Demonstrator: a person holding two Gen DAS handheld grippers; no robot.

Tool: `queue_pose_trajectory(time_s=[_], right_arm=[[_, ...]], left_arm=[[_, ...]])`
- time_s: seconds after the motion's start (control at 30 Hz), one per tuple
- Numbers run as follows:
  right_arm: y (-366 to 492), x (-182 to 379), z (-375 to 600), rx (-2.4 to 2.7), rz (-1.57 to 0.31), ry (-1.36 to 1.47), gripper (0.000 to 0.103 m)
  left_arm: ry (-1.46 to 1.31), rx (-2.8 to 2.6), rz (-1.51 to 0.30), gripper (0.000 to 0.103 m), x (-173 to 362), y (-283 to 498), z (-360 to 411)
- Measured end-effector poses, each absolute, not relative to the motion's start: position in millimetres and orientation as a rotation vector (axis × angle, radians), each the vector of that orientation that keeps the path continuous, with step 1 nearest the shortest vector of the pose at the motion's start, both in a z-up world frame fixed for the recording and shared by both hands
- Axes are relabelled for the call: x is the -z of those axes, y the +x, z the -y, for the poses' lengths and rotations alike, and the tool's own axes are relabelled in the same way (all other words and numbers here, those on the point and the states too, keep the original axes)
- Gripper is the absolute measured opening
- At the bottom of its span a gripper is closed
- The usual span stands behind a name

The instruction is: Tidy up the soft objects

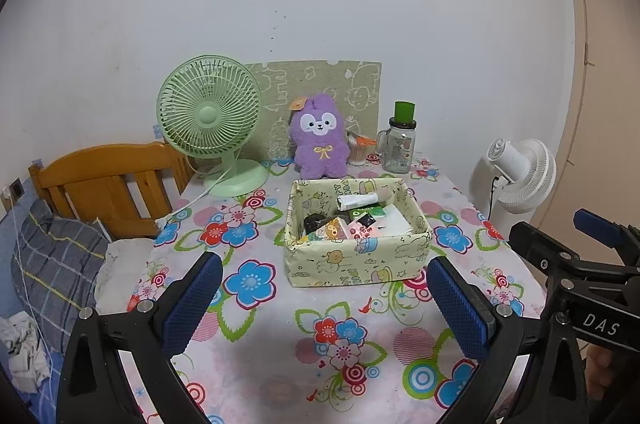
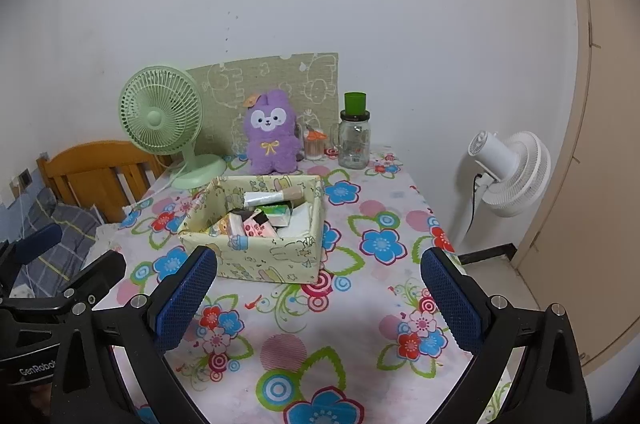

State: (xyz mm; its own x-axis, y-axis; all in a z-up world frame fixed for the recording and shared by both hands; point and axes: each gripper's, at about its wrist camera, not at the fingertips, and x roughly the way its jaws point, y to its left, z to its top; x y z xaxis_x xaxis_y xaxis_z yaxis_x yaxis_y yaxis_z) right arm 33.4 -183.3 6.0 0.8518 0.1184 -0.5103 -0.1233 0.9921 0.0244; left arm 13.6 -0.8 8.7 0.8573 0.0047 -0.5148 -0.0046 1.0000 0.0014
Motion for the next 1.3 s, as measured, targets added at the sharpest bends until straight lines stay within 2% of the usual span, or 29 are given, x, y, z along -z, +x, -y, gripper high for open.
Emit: queue_pose_trajectory(time_s=[1.3], right_arm=[[35.9,-2.9,176.5,-0.136,-0.54,-0.024,0.103]], left_arm=[[-0.018,0.001,-0.551,0.103,-5.7,16.8,-2.8]])
